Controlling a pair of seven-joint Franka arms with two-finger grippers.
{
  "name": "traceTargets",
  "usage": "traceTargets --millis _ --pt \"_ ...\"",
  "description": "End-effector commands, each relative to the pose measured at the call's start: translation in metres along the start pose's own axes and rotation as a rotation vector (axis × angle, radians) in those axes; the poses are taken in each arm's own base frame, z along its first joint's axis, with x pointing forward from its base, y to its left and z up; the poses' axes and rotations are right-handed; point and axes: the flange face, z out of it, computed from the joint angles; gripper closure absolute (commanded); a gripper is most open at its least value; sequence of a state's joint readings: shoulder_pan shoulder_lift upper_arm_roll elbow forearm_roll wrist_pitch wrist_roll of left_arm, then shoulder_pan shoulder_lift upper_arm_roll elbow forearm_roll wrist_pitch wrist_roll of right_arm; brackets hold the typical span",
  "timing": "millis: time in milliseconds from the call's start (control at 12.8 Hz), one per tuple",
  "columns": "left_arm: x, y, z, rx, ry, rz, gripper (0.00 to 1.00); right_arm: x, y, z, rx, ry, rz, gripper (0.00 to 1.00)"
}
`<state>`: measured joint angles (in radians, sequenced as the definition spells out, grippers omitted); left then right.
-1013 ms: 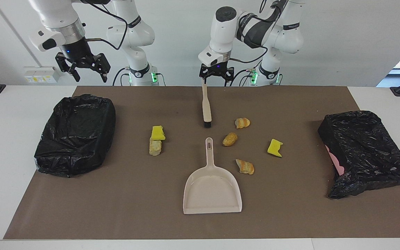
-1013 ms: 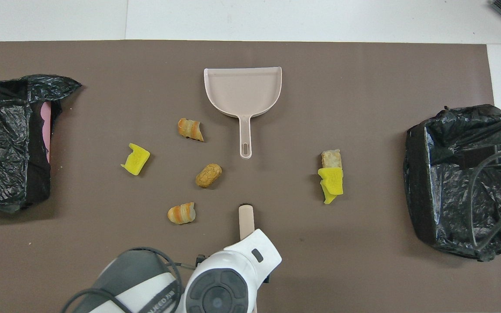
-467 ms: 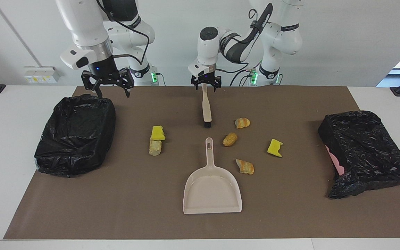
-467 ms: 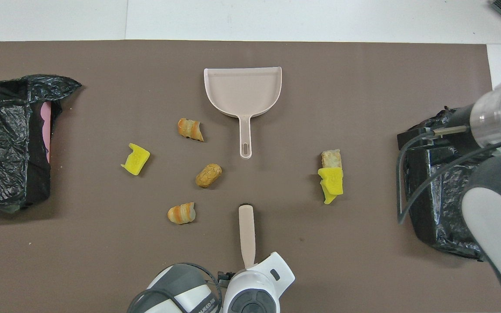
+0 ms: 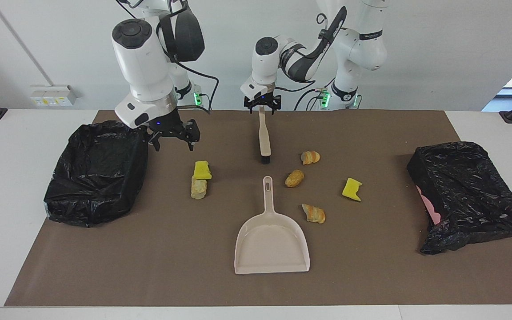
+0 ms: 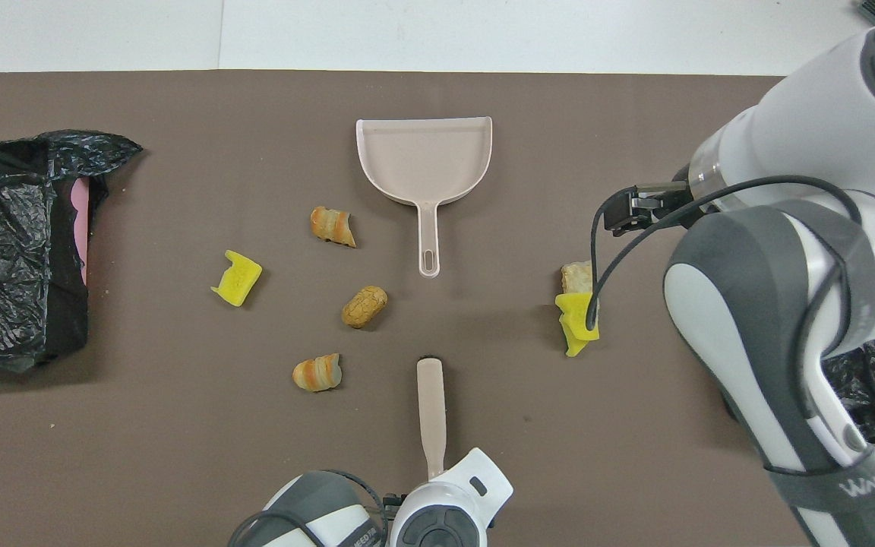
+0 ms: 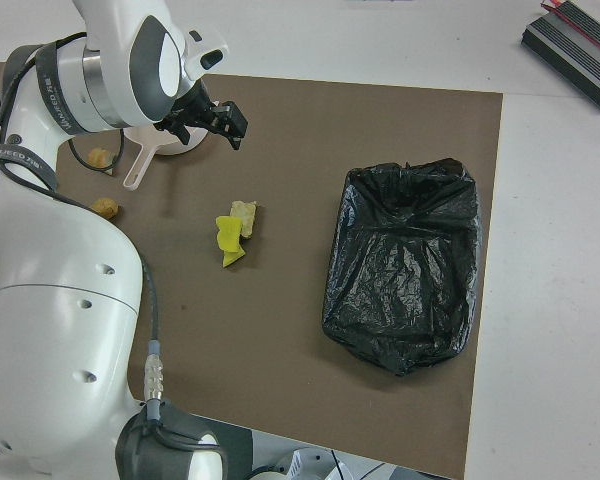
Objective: Sweep and dump trash in bin
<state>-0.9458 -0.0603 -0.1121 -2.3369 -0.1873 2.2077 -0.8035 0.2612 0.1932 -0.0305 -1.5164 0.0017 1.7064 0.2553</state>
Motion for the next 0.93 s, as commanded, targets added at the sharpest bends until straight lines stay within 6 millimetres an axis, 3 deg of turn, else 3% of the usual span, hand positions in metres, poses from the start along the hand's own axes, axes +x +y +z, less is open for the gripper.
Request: traceTargets --millis 0,312,467,623,857 --pt "-0.006 -0.004 0.002 -0.016 -0.008 -0.022 0.2 0.016 -0.007 0.007 0.03 0.017 0.039 0.0" --pt "-0.009 -0.007 0.003 -0.007 -0.032 -0.028 0.25 0.019 -0.013 0.011 0.04 0.038 0.032 0.0" --pt "-0.01 -0.008 0.005 0.004 -0.045 -0.029 0.26 0.018 -0.038 0.022 0.045 0.036 0.008 0.0" --pt "-0.012 -0.01 0.005 0.014 -0.054 -0.03 0.39 0.022 -0.039 0.026 0.051 0.048 0.016 0.0" --pt "-0.014 -0.012 0.006 0.026 -0.066 -0.03 0.7 0.024 -0.044 0.029 0.078 0.063 0.018 0.0"
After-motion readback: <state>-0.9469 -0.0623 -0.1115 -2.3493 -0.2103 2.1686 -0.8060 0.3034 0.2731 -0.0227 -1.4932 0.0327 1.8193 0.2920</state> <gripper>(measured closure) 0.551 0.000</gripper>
